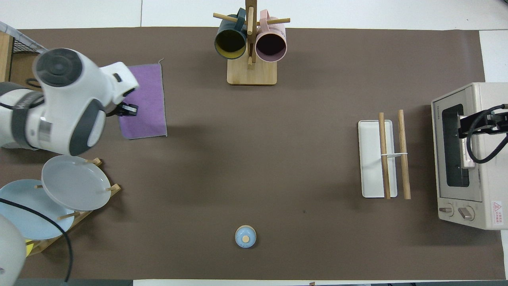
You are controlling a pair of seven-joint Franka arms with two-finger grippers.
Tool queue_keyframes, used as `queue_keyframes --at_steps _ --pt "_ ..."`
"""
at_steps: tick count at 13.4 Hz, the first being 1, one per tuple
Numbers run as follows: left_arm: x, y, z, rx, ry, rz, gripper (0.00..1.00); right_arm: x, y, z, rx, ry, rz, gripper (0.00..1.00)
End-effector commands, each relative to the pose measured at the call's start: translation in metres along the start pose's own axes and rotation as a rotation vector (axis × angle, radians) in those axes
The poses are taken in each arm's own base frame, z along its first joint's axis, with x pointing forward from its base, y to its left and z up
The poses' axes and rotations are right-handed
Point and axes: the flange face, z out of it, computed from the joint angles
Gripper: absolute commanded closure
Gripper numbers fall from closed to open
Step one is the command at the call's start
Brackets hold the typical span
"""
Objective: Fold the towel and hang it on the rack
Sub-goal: 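Grasp the towel edge with the left gripper and fold it over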
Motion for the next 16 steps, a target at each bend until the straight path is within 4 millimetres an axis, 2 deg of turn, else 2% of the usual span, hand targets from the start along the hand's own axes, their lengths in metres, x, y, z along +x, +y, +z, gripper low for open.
queue_keyframes --at_steps 1,3,7,8,9,10,12,14,16 --pt "-0.007 0.070 0.040 0.095 -0.020 0.190 1.00 -0.002 0.002 -0.001 -0.011 -0.012 -0.010 0.00" --pt "-0.013 0.075 0.057 0.086 -0.018 0.182 1.00 -0.002 0.002 -0.001 -0.011 -0.012 -0.010 0.00" --pt "-0.013 0.077 0.056 0.048 -0.020 0.054 1.00 -0.002 0.002 -0.001 -0.011 -0.012 -0.010 0.00" --pt "-0.013 0.079 0.055 0.028 -0.026 0.038 0.81 -0.002 0.002 -0.001 -0.011 -0.012 -0.010 0.00" --pt "-0.013 0.079 0.054 0.015 -0.026 0.029 0.24 -0.002 0.002 -0.001 -0.011 -0.012 -0.010 0.00" --pt "-0.013 0.078 0.049 0.001 -0.025 0.016 0.00 -0.002 0.002 -0.001 -0.011 -0.012 -0.010 0.00" --pt "-0.013 0.068 0.028 -0.047 -0.019 -0.037 0.00 -0.002 0.002 -0.001 -0.011 -0.012 -0.010 0.00" --pt "-0.006 0.041 0.011 -0.077 -0.026 -0.096 0.00 -0.002 0.002 -0.001 -0.011 -0.012 -0.010 0.00" --pt "-0.003 0.013 0.011 -0.108 -0.015 -0.139 0.00 -0.002 0.002 -0.001 -0.011 -0.012 -0.010 0.00"
